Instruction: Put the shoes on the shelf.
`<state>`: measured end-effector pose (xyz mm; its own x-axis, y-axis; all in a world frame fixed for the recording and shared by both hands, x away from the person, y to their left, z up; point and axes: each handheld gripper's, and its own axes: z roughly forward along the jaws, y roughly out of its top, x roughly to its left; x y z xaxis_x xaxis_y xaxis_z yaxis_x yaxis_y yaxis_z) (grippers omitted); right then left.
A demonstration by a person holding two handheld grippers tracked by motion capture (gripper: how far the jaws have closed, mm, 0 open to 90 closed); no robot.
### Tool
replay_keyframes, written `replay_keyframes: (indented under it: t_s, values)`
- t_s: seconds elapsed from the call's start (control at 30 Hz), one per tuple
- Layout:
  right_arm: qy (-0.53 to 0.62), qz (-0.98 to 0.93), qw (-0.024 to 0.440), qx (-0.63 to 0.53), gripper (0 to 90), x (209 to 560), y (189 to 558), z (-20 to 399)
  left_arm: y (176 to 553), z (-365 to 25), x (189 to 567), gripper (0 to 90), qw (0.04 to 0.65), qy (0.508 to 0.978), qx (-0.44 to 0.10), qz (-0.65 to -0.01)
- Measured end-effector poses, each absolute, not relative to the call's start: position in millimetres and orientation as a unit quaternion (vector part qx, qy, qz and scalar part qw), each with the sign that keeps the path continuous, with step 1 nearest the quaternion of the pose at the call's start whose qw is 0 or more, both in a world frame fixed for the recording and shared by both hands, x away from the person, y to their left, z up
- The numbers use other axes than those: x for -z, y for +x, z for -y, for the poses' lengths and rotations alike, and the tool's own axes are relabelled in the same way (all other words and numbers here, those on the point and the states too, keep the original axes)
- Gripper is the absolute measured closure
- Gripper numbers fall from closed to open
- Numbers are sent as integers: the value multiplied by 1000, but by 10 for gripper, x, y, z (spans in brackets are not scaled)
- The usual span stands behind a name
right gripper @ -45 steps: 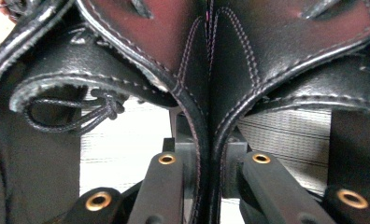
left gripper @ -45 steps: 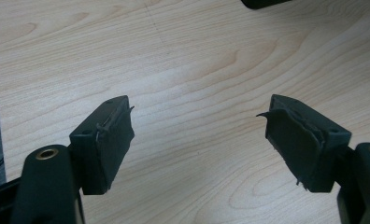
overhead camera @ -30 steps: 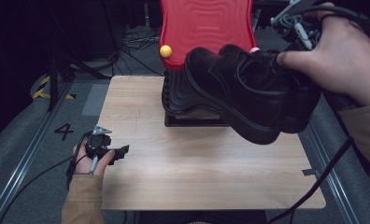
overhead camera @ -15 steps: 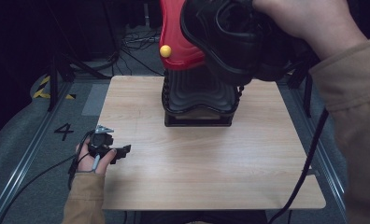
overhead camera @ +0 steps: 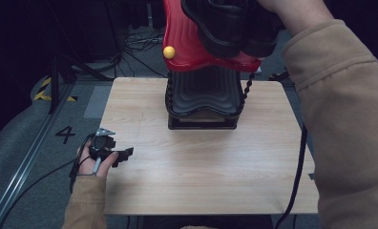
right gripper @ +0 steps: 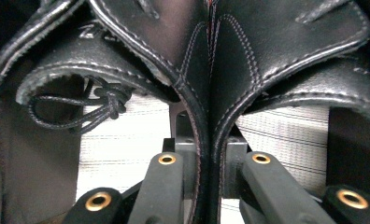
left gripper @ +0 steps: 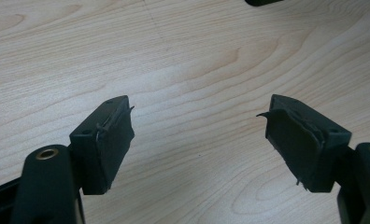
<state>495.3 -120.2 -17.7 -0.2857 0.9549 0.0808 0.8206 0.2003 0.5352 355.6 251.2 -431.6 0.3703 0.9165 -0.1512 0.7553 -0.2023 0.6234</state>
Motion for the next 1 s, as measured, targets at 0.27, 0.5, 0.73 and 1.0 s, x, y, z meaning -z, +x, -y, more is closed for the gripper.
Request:
replay_keyframes:
  t_s: [0.27, 0.5, 0.73, 1.0]
  values:
    - [581, -745, 195, -263, 823, 252, 5209, 1085, 3563, -2511, 4330, 237, 320, 763, -126, -548]
    - [581, -736, 231, -258, 822, 428, 5387, 930, 3562, -2525, 4329, 238, 323, 761, -123, -549]
    - [581, -728, 227, -285, 818, 600, 5504, 854, 3562, -2510, 4344, 238, 322, 761, -120, -551]
    - [585, -718, 231, -298, 814, 801, 5619, 868, 3560, -2518, 4339, 238, 323, 760, -120, -550]
